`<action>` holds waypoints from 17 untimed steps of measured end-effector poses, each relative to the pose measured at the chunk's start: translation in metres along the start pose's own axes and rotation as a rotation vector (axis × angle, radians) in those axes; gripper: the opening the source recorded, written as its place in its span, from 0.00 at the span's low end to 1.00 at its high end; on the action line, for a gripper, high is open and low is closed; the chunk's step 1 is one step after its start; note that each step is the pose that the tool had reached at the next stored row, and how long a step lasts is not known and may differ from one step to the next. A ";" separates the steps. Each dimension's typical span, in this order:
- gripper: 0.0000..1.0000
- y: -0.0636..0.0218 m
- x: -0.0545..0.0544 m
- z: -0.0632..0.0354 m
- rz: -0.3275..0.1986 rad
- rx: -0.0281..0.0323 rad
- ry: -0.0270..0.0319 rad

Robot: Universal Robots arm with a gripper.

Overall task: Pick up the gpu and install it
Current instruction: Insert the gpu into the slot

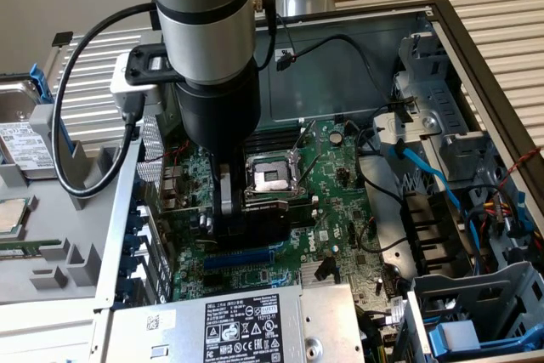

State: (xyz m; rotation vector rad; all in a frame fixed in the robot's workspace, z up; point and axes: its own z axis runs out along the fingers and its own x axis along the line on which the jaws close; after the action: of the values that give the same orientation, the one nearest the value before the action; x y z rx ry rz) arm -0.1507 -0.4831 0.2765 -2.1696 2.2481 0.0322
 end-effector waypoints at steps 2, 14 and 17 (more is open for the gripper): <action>0.27 -0.0001 0.000 0.0000 0.000 0.0000 0.0000; 0.27 -0.0009 0.001 0.0009 0.000 -0.0061 0.0002; 0.27 -0.0012 0.001 0.0012 0.001 -0.0073 0.0002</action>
State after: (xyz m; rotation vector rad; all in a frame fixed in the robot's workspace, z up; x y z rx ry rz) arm -0.1495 -0.4839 0.2753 -2.1726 2.2523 0.0403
